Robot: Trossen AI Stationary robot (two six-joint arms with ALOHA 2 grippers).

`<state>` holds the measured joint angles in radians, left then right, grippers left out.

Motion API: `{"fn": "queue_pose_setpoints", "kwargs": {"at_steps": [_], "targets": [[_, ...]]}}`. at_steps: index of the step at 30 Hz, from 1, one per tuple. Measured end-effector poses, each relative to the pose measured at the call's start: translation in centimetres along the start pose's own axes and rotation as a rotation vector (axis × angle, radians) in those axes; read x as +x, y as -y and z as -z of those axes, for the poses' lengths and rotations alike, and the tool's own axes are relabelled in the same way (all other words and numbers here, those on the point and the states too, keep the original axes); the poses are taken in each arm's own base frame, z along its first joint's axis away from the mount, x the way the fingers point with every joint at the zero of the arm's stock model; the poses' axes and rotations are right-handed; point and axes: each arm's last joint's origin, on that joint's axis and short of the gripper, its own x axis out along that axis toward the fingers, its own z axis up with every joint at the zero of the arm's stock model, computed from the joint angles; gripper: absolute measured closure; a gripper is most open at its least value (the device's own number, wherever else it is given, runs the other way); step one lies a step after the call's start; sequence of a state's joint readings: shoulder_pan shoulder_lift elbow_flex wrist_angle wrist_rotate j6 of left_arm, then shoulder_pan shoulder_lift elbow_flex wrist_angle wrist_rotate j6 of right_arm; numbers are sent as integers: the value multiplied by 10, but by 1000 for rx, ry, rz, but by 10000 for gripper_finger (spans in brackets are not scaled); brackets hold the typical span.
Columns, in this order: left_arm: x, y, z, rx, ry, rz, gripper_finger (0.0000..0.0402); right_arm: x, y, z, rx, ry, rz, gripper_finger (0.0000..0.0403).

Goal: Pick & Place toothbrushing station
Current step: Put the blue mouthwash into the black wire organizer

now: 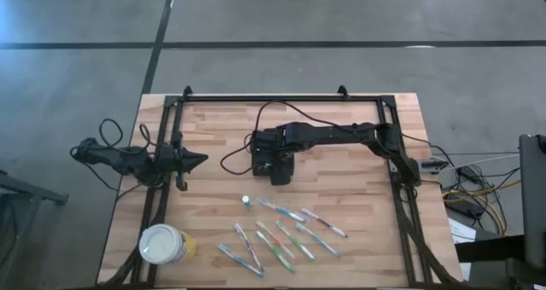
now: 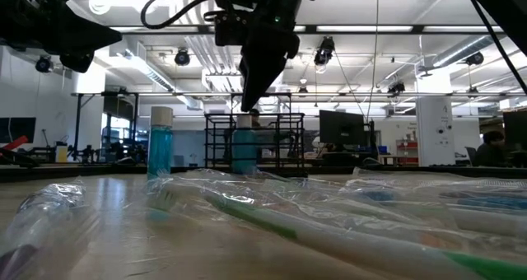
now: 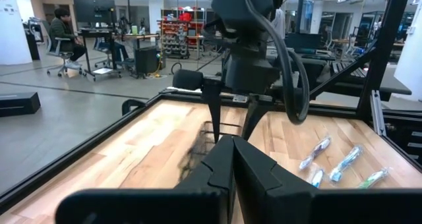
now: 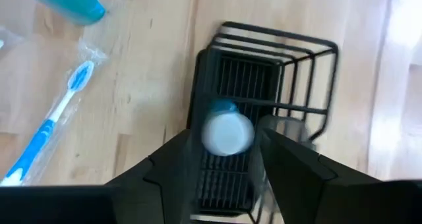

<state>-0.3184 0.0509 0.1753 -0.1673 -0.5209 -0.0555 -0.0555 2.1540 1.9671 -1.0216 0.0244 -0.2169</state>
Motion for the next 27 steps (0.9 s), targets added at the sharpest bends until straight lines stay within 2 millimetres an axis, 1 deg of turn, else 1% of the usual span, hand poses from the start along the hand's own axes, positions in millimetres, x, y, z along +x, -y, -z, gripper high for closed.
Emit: {"fn": "queue_pose_setpoints", "kwargs": {"at_steps": [9,13,15,17,20,22,24,27], "targets": [[0,0,0,0,-1,0,388,-3,6,2,13,-17,0,227],[0,0,0,-1,-1,0,388,-15,5,4,12,-10,0,223],[0,0,0,-1,-2,0,388,-27,5,5,12,5,4,223],[0,0,0,-1,-1,0,388,-43,6,6,24,45,8,225],[0,0,1,4,-12,0,388,-76,3,7,28,151,26,231],[0,0,3,4,-30,-1,387,-98,-1,13,35,229,38,235],[0,0,5,-7,-48,-3,388,-115,-5,22,39,313,49,241],[0,0,8,-24,-71,-2,388,-127,-14,44,54,435,72,250]]}}
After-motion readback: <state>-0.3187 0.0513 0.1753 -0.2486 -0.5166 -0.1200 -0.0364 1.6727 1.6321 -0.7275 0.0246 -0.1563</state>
